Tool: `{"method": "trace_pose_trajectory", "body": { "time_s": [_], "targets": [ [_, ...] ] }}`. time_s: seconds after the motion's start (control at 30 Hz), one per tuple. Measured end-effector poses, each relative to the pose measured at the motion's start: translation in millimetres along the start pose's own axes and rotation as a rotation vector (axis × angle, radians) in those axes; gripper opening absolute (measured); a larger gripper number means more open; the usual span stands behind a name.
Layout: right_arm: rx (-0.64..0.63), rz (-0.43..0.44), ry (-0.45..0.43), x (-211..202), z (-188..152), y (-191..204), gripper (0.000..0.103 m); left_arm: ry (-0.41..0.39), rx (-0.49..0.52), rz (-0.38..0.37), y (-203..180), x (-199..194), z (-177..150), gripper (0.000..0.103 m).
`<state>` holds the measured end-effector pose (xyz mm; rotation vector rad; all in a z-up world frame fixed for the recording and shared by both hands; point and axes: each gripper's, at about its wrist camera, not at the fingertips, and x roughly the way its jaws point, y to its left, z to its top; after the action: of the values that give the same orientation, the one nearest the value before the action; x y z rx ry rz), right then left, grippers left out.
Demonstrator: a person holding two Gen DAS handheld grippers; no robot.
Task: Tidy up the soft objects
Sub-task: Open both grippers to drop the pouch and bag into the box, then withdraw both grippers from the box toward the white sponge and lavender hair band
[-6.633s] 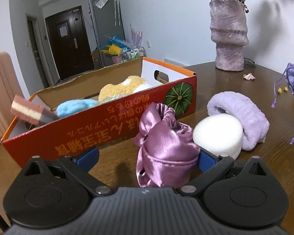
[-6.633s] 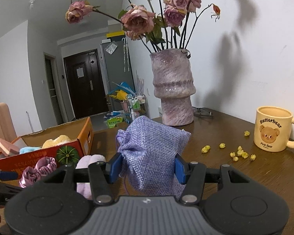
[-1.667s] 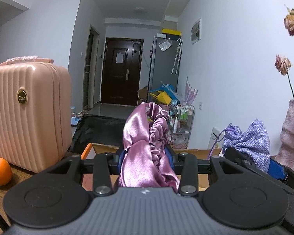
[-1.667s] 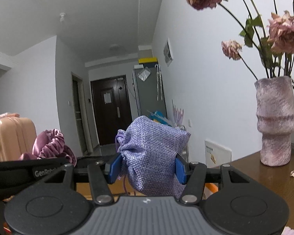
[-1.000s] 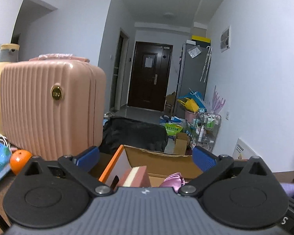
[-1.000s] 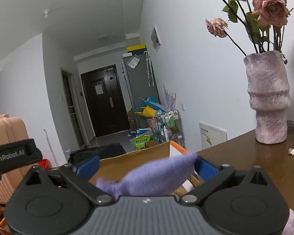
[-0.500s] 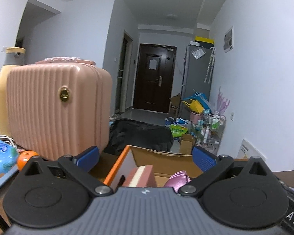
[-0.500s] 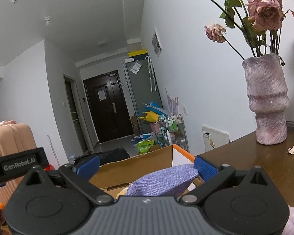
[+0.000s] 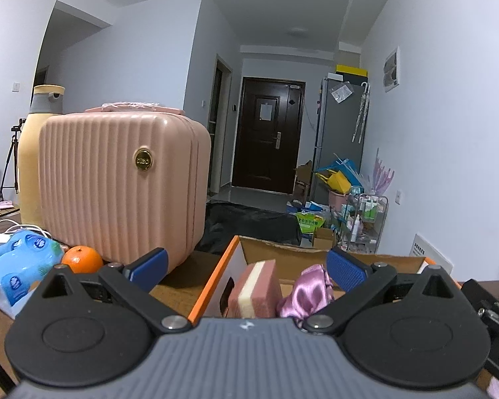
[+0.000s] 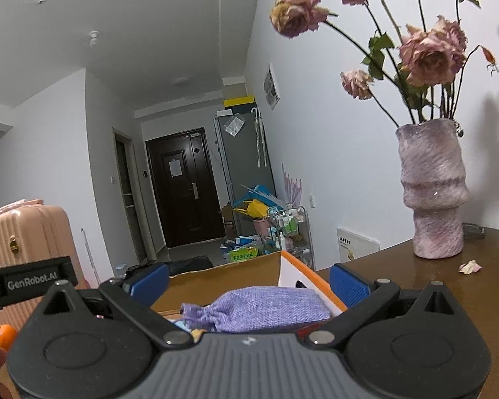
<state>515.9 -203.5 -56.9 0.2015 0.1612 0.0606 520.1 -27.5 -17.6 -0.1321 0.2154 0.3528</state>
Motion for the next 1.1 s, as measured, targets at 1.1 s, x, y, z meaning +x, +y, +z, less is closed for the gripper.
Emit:
{"method": "trace_pose_trajectory", "body": {
  "time_s": [1.1],
  "targets": [
    [-0.192, -0.003, 0.087, -120, -7, -72, 0.103, 0.168, 0.098, -0.169, -4, -103, -51, 0.103]
  ]
}}
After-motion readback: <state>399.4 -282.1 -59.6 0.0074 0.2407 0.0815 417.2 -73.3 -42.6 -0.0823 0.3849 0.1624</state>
